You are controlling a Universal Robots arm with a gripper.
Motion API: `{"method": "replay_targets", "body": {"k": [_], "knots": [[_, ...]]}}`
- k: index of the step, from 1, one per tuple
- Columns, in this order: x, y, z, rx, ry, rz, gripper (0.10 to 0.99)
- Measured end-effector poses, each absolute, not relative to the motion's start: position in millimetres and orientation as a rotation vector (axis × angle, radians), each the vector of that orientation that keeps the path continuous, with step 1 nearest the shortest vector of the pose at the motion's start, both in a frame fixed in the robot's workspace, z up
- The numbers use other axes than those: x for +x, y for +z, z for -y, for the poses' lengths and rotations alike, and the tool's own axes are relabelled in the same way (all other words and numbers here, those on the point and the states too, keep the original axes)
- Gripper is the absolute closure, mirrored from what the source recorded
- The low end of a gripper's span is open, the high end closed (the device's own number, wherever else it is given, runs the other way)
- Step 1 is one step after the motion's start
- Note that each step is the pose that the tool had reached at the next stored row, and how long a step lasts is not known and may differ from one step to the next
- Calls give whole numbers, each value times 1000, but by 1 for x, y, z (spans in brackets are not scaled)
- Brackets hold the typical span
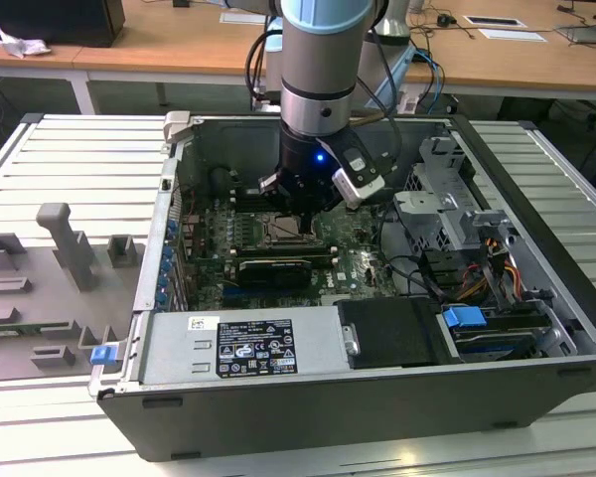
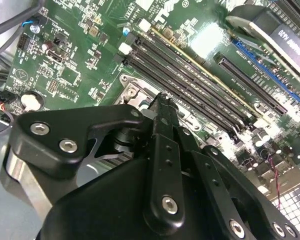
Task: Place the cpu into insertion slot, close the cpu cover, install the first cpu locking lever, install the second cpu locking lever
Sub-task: 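Install the second cpu locking lever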
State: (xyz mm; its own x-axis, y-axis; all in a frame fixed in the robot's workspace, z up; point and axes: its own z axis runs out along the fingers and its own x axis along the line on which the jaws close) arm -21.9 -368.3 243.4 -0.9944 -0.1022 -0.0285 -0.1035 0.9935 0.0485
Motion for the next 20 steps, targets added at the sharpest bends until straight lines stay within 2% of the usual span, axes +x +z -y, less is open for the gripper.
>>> {"method": "replay_targets", "body": {"k": [12,20], "knots": [[-23,242,382,-160,80,-3116,980],[-49,240,382,-161,94,-3115,980]]}}
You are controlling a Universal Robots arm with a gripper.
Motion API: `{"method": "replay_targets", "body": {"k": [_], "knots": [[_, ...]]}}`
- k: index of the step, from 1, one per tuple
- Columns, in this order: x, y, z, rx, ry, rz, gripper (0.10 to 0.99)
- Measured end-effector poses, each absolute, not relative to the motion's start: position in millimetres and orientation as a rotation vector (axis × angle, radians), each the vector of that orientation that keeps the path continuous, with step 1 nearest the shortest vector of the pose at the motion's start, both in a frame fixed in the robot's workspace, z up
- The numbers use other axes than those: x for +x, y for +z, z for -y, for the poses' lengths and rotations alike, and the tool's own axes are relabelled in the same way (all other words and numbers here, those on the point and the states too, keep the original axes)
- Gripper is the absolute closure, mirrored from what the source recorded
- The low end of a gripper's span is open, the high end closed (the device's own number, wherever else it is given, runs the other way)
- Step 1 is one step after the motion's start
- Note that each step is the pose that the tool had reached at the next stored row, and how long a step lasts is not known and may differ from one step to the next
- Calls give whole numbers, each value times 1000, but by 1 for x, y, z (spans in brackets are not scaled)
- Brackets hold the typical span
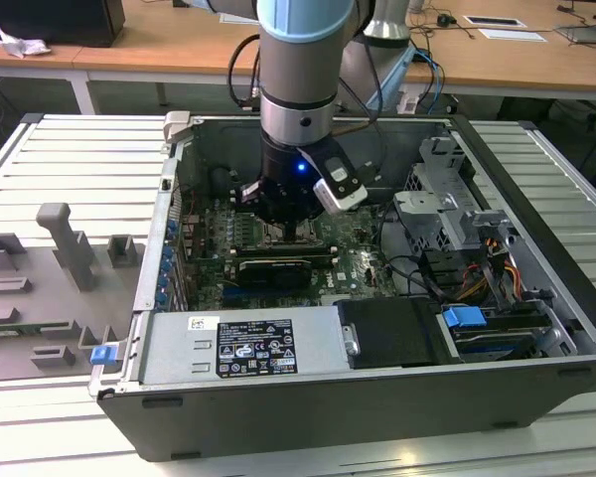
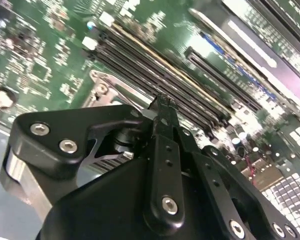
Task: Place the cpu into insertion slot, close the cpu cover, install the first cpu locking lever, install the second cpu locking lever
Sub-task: 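Install the second cpu locking lever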
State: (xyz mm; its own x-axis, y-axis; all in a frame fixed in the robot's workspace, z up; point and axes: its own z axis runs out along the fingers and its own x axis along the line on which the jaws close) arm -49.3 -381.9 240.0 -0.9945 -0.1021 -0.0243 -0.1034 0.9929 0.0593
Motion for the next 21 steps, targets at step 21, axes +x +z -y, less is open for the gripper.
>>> {"method": "replay_targets", "body": {"k": [21], "knots": [[-54,239,382,-159,187,-3108,980]]}}
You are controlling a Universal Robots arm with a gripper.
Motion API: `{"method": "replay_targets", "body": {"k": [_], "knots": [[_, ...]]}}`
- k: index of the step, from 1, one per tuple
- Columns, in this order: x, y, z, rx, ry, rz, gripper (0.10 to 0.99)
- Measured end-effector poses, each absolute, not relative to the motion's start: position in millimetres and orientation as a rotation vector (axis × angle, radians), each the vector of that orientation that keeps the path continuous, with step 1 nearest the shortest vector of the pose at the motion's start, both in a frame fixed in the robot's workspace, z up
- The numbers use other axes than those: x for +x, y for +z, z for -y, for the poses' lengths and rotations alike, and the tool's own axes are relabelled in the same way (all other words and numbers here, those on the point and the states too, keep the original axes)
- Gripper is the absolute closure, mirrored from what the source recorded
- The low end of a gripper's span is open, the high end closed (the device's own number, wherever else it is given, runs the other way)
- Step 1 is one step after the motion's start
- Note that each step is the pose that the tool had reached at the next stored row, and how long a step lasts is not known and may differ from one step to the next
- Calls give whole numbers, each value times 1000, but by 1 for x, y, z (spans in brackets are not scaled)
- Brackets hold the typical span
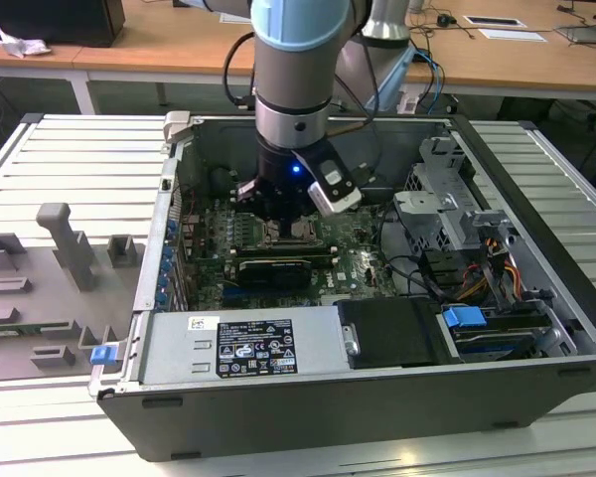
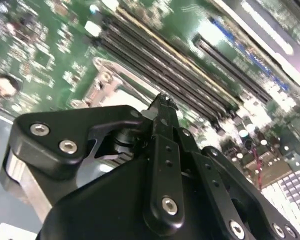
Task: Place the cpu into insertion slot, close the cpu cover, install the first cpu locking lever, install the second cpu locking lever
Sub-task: 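Install the second cpu locking lever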
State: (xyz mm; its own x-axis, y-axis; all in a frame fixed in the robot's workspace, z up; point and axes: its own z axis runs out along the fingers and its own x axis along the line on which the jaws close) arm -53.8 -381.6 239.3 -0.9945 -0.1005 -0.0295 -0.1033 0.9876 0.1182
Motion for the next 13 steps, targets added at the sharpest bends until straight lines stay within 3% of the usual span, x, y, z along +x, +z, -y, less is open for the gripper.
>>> {"method": "replay_targets", "body": {"k": [9,13], "knots": [[-65,216,383,-159,201,-3107,980],[-70,215,388,-158,274,-3099,980]]}}
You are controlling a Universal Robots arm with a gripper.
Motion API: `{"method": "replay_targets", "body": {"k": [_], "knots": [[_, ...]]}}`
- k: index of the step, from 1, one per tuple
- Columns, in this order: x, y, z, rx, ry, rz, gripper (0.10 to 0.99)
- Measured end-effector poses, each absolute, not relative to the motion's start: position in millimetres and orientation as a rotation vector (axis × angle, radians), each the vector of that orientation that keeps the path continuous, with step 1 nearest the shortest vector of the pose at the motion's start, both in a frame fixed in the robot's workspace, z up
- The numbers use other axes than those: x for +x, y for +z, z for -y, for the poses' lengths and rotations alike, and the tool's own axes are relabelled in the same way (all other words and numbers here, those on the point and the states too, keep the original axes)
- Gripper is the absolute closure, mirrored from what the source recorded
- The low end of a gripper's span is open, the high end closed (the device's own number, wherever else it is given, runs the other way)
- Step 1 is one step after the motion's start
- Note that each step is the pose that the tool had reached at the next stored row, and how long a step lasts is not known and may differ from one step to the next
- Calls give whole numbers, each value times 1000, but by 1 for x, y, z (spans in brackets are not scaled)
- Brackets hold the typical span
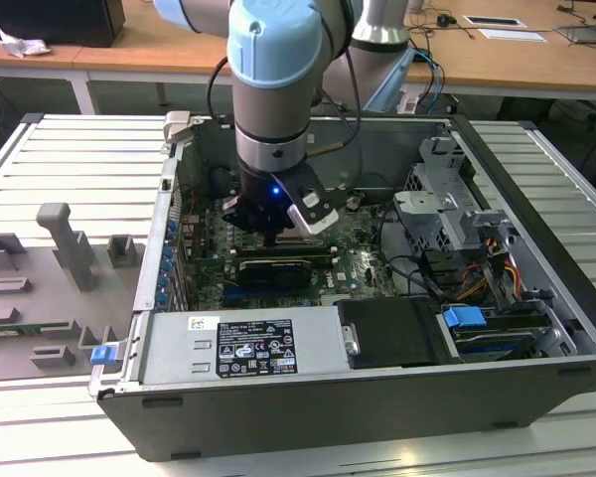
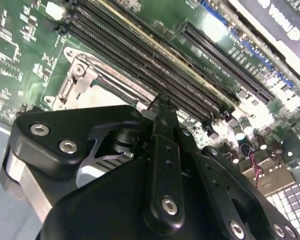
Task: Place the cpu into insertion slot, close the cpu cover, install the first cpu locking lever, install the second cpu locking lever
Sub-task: 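Install the second cpu locking lever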
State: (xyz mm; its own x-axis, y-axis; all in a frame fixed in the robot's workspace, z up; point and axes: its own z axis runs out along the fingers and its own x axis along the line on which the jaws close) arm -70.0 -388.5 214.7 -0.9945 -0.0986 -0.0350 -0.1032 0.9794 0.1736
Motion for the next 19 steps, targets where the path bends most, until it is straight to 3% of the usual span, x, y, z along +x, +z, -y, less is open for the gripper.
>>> {"method": "replay_targets", "body": {"k": [9,19], "knots": [[-78,211,403,-156,424,-3077,980],[-84,199,404,-155,485,-3066,980]]}}
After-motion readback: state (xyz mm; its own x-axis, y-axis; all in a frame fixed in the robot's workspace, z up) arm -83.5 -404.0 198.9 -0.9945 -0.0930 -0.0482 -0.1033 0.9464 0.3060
